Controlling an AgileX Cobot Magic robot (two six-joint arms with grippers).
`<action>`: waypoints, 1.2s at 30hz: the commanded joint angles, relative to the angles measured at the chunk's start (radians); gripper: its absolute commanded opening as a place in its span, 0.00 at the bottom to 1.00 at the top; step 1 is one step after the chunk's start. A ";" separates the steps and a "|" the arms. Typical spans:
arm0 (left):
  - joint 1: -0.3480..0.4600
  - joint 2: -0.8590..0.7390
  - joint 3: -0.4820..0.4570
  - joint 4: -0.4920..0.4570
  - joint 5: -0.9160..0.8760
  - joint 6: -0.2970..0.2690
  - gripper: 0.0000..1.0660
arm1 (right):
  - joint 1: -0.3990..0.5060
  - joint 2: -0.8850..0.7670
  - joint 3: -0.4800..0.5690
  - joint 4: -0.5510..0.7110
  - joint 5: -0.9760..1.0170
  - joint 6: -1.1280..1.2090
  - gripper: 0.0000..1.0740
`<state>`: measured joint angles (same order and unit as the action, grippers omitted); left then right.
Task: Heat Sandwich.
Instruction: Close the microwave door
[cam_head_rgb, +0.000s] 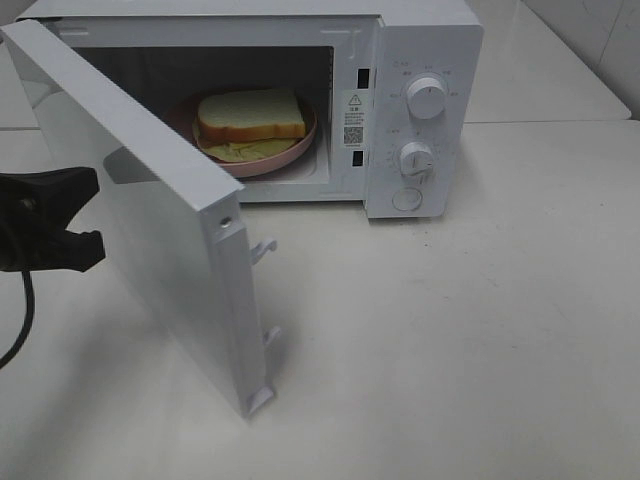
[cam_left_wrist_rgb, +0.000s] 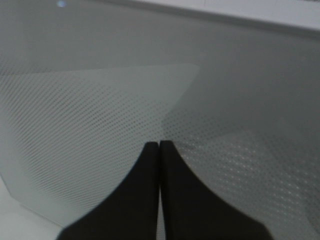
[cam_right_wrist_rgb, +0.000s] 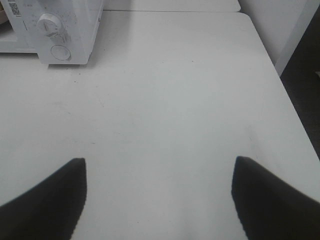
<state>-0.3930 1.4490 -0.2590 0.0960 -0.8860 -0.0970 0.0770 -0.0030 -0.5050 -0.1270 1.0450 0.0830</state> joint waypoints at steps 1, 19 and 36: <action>-0.096 0.021 -0.038 -0.135 -0.016 0.083 0.00 | -0.008 -0.028 0.001 0.001 -0.007 -0.004 0.71; -0.305 0.199 -0.244 -0.346 -0.007 0.203 0.00 | -0.008 -0.028 0.001 0.001 -0.007 -0.005 0.71; -0.363 0.343 -0.477 -0.426 0.022 0.206 0.00 | -0.008 -0.028 0.001 0.001 -0.007 -0.005 0.71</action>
<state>-0.7500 1.7920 -0.7250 -0.3180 -0.8620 0.1050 0.0770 -0.0030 -0.5050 -0.1270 1.0440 0.0830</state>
